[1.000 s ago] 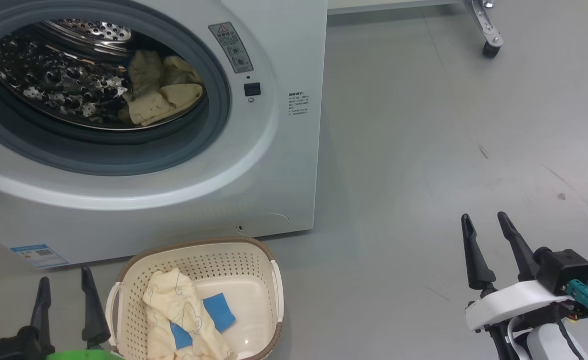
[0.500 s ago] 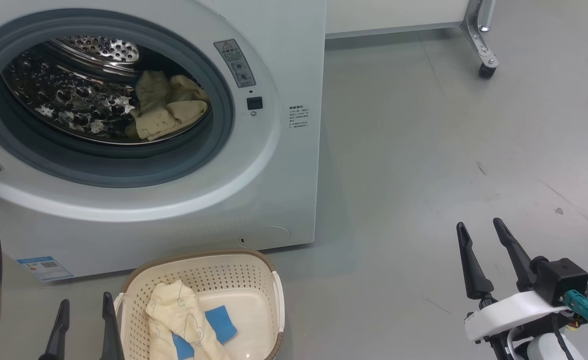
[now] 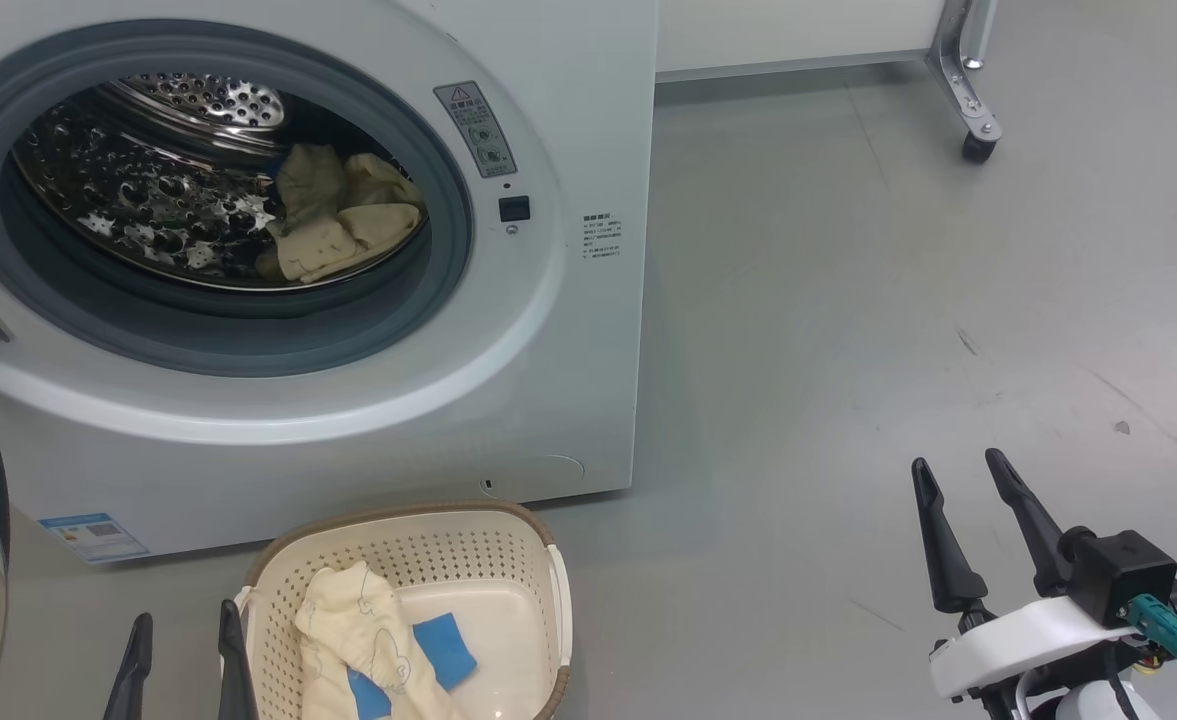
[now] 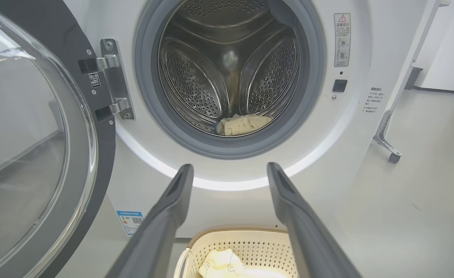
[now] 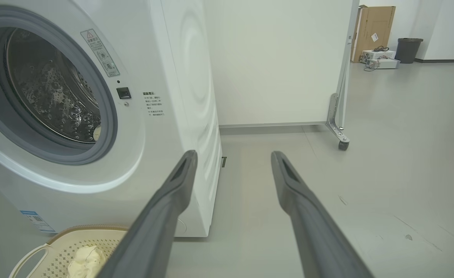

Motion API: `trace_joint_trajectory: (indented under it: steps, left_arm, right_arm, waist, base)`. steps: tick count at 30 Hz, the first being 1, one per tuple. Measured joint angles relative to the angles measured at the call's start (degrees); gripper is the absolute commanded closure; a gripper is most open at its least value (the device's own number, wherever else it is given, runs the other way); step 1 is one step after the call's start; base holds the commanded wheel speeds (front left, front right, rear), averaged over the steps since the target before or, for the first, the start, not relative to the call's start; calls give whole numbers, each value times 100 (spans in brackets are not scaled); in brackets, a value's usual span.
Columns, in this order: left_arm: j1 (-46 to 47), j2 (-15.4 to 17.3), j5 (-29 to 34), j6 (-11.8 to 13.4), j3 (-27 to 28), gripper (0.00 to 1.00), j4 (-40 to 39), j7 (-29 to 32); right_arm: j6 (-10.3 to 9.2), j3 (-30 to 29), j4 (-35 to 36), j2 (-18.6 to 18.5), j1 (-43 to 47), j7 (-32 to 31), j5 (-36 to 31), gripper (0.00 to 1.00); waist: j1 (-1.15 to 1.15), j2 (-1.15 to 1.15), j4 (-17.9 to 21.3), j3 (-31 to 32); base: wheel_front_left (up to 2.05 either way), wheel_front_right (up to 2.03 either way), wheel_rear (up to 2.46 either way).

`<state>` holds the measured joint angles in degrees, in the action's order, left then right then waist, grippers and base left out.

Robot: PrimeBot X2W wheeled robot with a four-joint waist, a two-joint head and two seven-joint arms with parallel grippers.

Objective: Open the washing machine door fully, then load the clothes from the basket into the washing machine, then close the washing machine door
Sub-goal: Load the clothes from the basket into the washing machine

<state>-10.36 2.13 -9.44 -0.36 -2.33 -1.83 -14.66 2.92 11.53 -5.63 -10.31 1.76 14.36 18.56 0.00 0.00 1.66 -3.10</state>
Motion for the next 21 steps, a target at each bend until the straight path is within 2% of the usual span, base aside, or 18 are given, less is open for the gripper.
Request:
trace_joint_trajectory:
  steps: [21]
  left_arm:
    - [-283, 11, -255, 107, -267, 0, 62, 0]
  right_arm:
    - [-2, 98, 233, 9, 148, -170, 2, 0]
  waist:
    - [0, 0, 37, -193]
  base:
    - [0, 0, 0]
